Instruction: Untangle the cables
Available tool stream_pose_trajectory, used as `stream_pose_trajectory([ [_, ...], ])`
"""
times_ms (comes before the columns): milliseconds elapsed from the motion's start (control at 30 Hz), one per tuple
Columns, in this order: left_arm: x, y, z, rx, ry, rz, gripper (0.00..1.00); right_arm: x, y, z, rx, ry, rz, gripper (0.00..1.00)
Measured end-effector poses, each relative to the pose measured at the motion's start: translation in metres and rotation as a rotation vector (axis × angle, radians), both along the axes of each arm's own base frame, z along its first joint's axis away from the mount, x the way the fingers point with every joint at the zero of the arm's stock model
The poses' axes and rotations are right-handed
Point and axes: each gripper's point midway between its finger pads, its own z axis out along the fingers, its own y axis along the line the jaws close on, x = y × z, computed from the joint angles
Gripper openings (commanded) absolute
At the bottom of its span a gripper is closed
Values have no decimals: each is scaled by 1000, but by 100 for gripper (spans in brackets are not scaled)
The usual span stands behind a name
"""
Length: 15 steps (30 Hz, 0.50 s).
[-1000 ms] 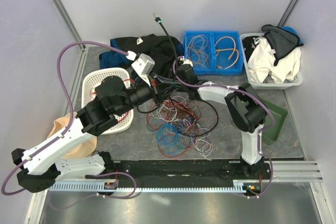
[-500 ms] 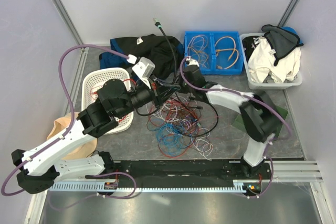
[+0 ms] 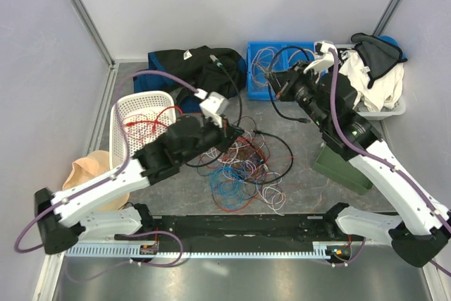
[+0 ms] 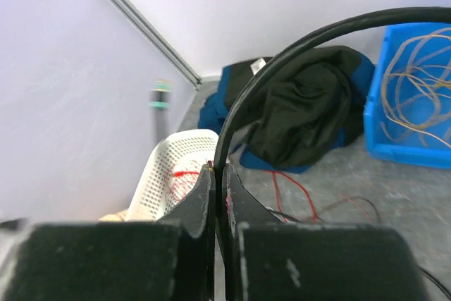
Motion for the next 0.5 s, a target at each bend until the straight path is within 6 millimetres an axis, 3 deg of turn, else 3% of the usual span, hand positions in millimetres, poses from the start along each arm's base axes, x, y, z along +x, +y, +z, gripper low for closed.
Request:
stream_pose_trajectory([
  [33, 3, -7, -16, 32, 30, -3, 12, -4, -4, 0, -14, 6, -5, 0],
  [67, 7, -15, -34, 68, 62, -7, 28, -7, -8, -2, -25, 12, -9, 0],
  [100, 9, -21, -51, 104, 93, -16, 54, -10, -13, -7, -49, 29, -21, 0],
  [133, 11, -28, -68, 138, 124, -24, 71, -12, -17, -13, -71, 45, -30, 0],
  [167, 13, -34, -89, 177, 167, -25, 99, -14, -22, -20, -97, 64, -47, 0],
  [267, 15, -40, -137, 274, 272, -13, 100, -20, -38, -39, -156, 106, -89, 0],
  [333, 14, -38, -152, 304, 308, 0, 100, -27, -50, -55, -193, 134, -118, 0],
  [400, 15, -38, -148, 288, 306, 9, 100, -34, -61, -69, -224, 159, -145, 0],
  [500, 14, -38, -120, 181, 241, -1, 100, -45, -78, -82, -259, 180, -180, 0],
])
